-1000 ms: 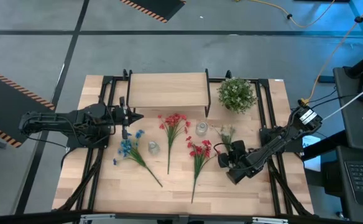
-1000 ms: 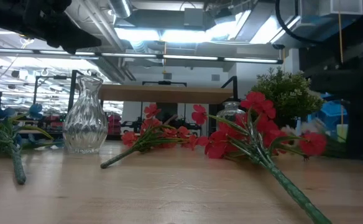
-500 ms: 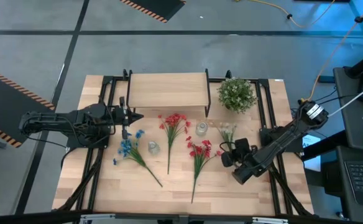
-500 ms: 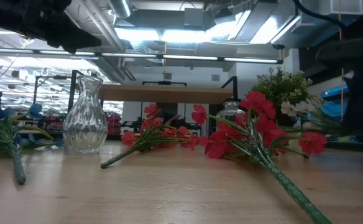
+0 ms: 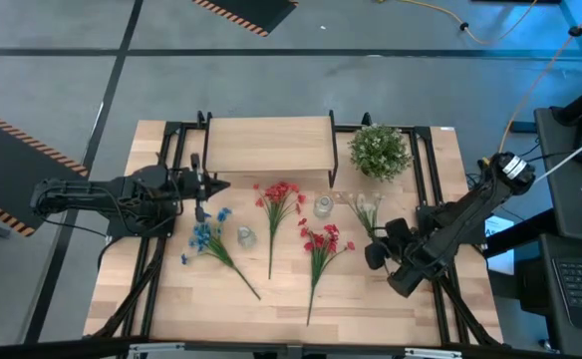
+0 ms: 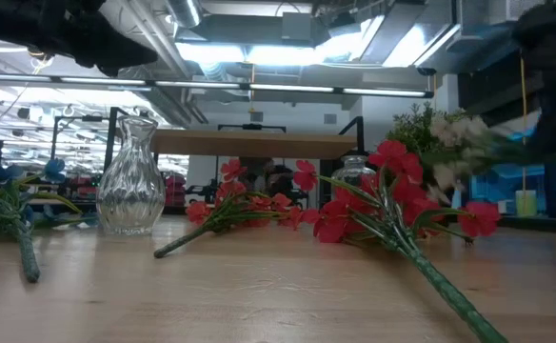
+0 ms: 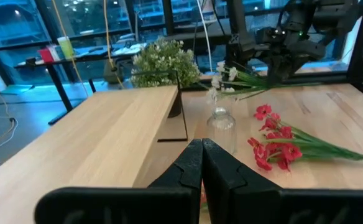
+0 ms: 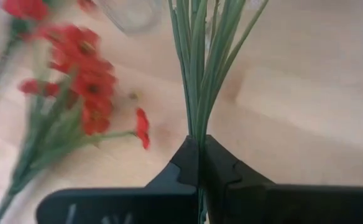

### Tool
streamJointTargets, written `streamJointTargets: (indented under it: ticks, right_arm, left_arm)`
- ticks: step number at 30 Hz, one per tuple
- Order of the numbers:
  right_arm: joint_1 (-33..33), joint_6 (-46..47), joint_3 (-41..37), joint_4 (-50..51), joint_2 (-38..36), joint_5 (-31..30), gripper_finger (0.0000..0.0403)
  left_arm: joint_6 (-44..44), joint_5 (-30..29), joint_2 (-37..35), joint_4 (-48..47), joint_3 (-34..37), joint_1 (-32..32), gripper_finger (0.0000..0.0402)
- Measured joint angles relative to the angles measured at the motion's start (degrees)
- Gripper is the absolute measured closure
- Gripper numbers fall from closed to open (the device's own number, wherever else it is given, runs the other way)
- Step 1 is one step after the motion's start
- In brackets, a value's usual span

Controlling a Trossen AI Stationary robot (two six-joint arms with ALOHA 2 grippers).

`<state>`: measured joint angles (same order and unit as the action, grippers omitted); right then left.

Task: Pick and place flowers into a vace then onto a shelf
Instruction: Put the white flowers into the right transparent vase

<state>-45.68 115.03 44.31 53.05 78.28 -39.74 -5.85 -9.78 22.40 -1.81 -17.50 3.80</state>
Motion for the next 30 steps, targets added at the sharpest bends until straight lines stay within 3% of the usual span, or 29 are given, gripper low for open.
streamJointTargets:
  ticks: [7,12,19,30]
  right_arm:
    - [-0.7,-7.0,0.0,1.1,-3.5,-7.2,0.0403]
    - [-1.0,-10.8,0.0,1.1,-6.3,-10.3,0.0403]
    - [-2.0,-16.9,0.0,0.9,-10.9,-19.2,0.0403]
    - [-2.1,-35.6,0.0,-2.0,-15.7,-32.9,0.0403]
  left_arm:
    - [0.0,-0.3,0.0,0.8,0.0,0.0,0.0398]
    - [0.0,-2.8,0.0,1.2,0.0,0.0,0.0398]
    - [-2.7,-5.7,0.0,3.6,0.0,0.0,0.0398]
    - [-4.3,-5.7,0.0,6.6,0.0,0.1,0.0398]
